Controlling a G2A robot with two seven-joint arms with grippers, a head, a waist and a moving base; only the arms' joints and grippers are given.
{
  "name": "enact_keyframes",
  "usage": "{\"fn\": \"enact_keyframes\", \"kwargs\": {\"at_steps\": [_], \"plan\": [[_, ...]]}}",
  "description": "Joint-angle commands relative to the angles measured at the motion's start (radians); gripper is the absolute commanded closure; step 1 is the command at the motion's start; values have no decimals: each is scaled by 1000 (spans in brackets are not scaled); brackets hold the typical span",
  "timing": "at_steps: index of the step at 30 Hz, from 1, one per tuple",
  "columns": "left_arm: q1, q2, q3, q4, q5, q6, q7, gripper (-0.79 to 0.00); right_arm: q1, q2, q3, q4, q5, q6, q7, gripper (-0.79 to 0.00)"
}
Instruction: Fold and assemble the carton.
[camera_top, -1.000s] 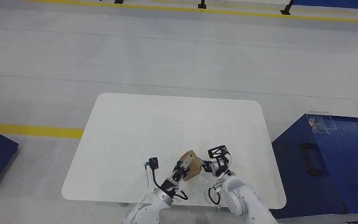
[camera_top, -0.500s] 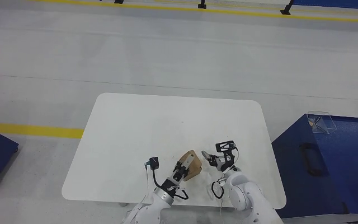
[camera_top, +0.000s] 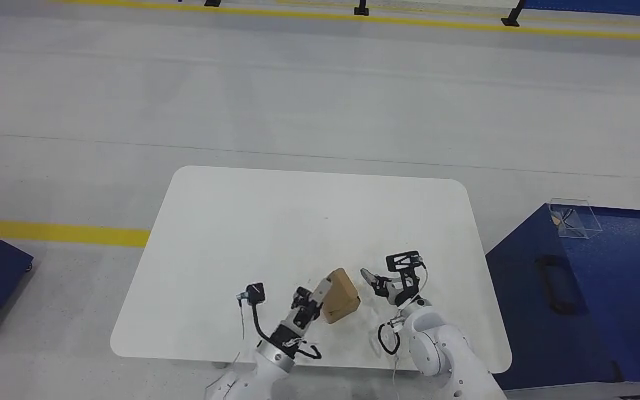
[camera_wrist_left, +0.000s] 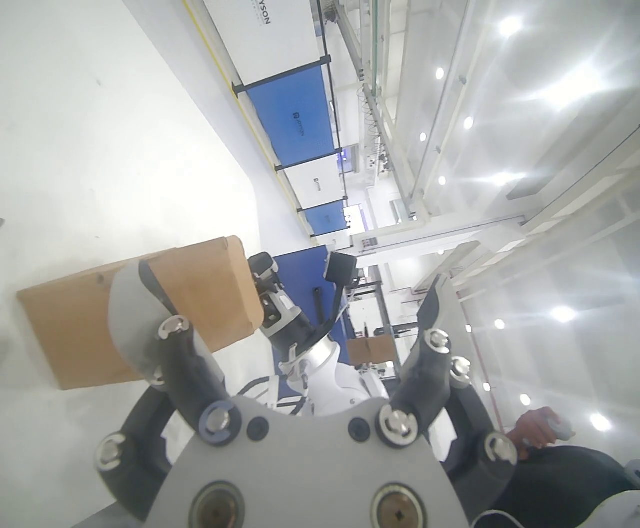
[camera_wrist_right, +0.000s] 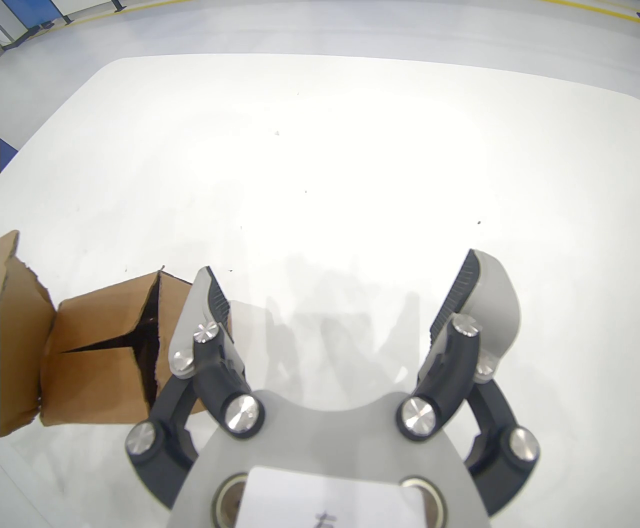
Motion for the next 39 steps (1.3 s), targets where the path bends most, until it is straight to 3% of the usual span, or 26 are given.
{"fn": "enact_keyframes", "kwargs": {"at_steps": [1,6,9,16,20,24,26,28,29,39], "plan": [[21,10,-23,-32,74,69,-43,-785,0,0,0,0,0,0,0,-785],[35,20,-46,-62,146,210,-127,-785,0,0,0,0,0,0,0,-785],[14,13,-59,-57,37,307,-143,-785,0,0,0,0,0,0,0,-785],[4,10,-59,-56,27,308,-109,-785,-1,0,0,1,-3,2,-1,-785],[-48,10,-82,-1,-150,369,-280,-785,-19,-7,-5,-23,-6,89,-69,-785],[-112,8,-41,55,-76,454,-299,-785,-59,-5,9,-75,-1,83,-112,-785],[-134,5,-25,75,-77,487,-308,-665,-71,-3,15,-89,-3,70,-101,-785],[-162,1,-1,100,-77,505,-320,-671,-79,-1,17,-103,-5,53,-81,-785],[-174,-2,8,113,-81,511,-320,-570,-81,-1,17,-108,-6,44,-70,-785],[-219,-11,42,163,-105,513,-304,-551,-77,0,8,-115,-22,22,-14,-785]]}}
